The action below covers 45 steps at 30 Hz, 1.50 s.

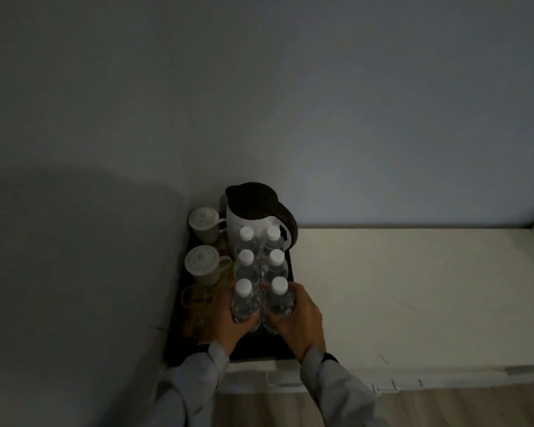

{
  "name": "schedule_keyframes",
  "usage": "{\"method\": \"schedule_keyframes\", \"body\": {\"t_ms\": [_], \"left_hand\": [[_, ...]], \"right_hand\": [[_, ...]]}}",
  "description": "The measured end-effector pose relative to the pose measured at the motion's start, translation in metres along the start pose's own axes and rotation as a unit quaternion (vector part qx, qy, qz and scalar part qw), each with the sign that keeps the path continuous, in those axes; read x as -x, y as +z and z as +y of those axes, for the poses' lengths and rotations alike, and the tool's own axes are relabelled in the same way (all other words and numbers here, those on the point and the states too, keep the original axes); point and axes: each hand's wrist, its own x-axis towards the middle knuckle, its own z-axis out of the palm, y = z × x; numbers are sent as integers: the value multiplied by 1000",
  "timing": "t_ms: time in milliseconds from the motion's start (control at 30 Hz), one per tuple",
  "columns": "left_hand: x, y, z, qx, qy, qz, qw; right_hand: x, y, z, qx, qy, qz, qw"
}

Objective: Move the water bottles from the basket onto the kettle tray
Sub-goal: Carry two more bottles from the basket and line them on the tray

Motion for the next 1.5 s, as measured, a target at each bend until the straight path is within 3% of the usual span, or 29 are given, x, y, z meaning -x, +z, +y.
{"method": "schedule_keyframes", "body": {"t_ms": [233, 467, 600, 900, 1500], "left_hand": [[-7, 1, -3, -66, 45, -8, 997], [-2, -11, -4, 16, 40, -34, 998], [-8, -21, 1, -8, 92, -23, 995], [-20, -30, 12, -8, 92, -105, 990], [-21, -25, 4, -125, 98, -32, 987]], "right_hand": [[1, -1, 5, 11, -19, -9, 1000], [-1, -15, 4, 30, -49, -42, 997], [-1, -24, 1, 18, -71, -46, 996], [-3, -36, 1, 48, -100, -28, 993], [-1, -26, -8, 73, -93, 0, 993]]}}
